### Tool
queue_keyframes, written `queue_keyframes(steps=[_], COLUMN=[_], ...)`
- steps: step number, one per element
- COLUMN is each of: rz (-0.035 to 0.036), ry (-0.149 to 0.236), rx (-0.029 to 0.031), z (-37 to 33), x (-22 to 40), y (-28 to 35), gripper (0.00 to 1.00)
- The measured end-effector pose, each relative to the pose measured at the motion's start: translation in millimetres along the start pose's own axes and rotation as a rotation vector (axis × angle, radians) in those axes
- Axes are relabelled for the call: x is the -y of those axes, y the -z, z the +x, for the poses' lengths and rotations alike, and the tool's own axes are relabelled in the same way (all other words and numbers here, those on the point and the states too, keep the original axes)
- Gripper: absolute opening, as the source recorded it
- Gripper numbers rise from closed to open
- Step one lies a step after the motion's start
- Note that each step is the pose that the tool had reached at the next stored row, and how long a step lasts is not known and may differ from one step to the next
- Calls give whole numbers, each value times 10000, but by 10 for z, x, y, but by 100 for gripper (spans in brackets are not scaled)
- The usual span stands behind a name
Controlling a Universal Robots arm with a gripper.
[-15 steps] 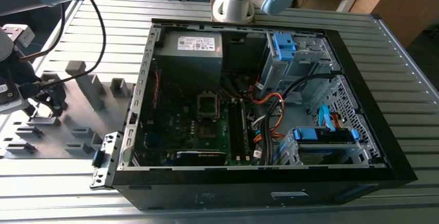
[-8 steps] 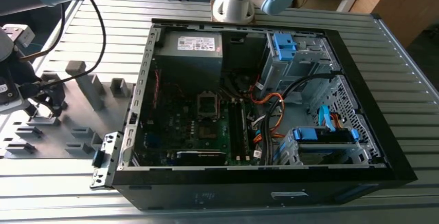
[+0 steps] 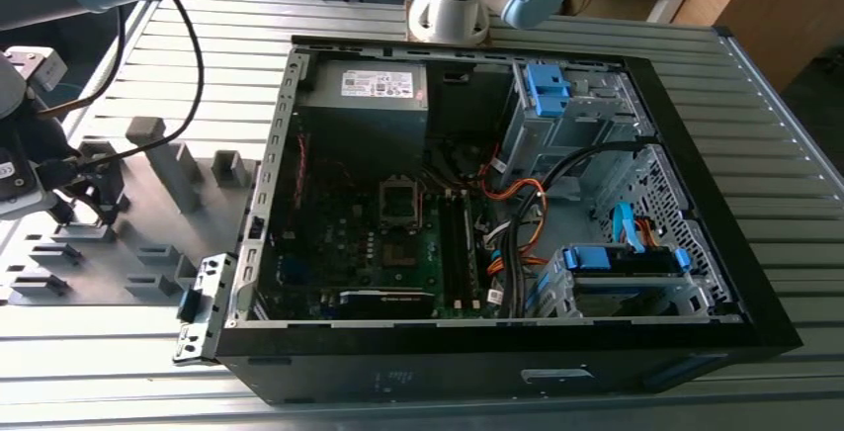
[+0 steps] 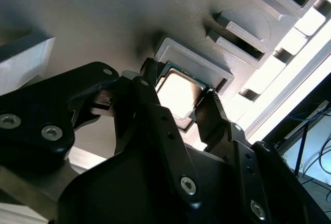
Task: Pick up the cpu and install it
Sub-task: 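Pick up the cpu and move it towards the insertion slot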
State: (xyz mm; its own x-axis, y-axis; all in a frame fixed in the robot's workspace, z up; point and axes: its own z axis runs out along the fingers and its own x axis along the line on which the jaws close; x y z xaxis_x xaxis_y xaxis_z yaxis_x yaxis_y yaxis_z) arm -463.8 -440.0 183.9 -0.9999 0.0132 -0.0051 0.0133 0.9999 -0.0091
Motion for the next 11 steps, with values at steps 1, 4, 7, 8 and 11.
queue_keyframes(steps=[1, 4, 7, 8, 11], rz=[0, 0, 0, 0, -1], ry=[1, 0, 0, 0, 0], rx=[1, 5, 10, 11, 16], z=[1, 5, 12, 14, 14], x=[-1, -1, -1, -2, -1], y=[1, 0, 0, 0, 0], gripper=[56, 56, 56, 56, 56])
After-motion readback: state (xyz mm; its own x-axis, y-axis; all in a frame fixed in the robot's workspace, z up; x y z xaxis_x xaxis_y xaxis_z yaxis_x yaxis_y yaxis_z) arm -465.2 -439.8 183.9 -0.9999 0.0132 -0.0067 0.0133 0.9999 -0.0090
